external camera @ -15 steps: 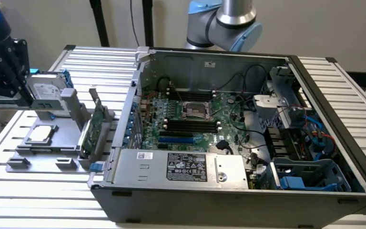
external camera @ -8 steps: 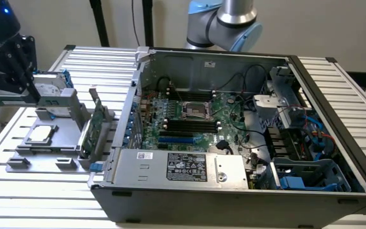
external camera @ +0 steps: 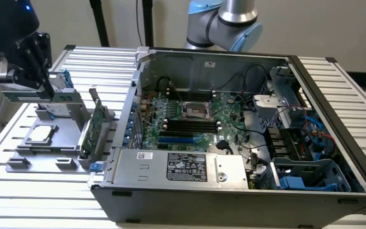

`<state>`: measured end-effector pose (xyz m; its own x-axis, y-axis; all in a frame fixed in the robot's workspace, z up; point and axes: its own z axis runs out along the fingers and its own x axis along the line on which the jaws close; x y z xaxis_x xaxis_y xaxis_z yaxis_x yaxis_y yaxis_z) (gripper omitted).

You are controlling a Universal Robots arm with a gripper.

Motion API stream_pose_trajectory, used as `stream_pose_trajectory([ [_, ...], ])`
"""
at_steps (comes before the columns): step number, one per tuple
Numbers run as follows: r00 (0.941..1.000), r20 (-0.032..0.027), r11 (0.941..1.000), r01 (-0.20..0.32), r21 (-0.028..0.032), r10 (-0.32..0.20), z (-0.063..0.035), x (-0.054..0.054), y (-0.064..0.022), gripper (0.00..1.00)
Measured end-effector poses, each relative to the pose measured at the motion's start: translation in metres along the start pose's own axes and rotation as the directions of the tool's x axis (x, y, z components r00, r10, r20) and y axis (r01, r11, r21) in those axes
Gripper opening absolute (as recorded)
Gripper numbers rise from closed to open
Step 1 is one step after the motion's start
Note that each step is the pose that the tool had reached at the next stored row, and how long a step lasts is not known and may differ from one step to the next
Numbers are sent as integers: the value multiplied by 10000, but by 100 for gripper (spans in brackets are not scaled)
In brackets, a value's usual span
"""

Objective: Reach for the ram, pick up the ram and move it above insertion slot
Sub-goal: 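Pick up the ram and move it above insertion slot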

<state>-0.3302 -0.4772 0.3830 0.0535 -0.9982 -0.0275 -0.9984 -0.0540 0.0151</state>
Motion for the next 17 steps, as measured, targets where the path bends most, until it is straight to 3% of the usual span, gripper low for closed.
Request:
stream_pose_trajectory([
  [11, 10000, 0, 10000, 1, 0, -1, -145, -206, -148, 13],
  [17, 10000, 2, 10000, 0, 0, 0, -197, -253, -310, 13],
])
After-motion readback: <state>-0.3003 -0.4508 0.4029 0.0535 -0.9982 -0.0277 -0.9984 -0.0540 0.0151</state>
